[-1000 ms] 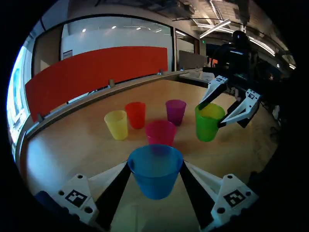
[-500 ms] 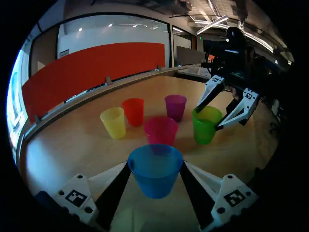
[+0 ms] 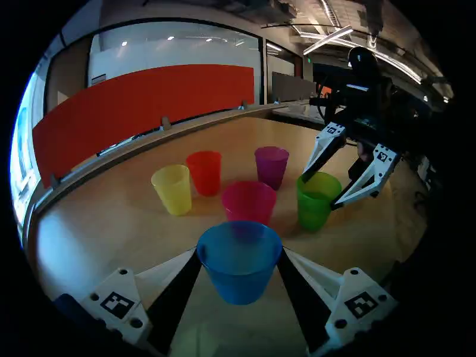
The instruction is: Pour water
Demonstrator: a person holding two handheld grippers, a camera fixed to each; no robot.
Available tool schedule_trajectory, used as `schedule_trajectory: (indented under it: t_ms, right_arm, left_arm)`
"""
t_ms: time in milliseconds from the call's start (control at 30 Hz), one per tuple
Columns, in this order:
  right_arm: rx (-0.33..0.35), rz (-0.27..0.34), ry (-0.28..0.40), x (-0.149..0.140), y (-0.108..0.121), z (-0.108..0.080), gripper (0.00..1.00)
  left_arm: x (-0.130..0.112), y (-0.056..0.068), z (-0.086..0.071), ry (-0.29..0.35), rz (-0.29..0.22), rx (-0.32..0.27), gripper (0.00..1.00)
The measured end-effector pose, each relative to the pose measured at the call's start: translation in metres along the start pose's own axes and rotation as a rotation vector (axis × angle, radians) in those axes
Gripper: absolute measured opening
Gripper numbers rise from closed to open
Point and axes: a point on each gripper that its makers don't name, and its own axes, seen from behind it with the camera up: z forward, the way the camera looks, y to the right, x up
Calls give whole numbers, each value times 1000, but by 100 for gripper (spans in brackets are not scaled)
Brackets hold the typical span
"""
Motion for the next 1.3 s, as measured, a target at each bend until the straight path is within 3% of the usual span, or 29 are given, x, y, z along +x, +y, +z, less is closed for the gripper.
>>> schedule_trajectory:
  t_ms: [1300]
  right_arm:
    - [-32, 29, -57, -21, -3, -7, 100]
  left_arm:
    - [-18, 5, 0, -36, 17, -1, 87]
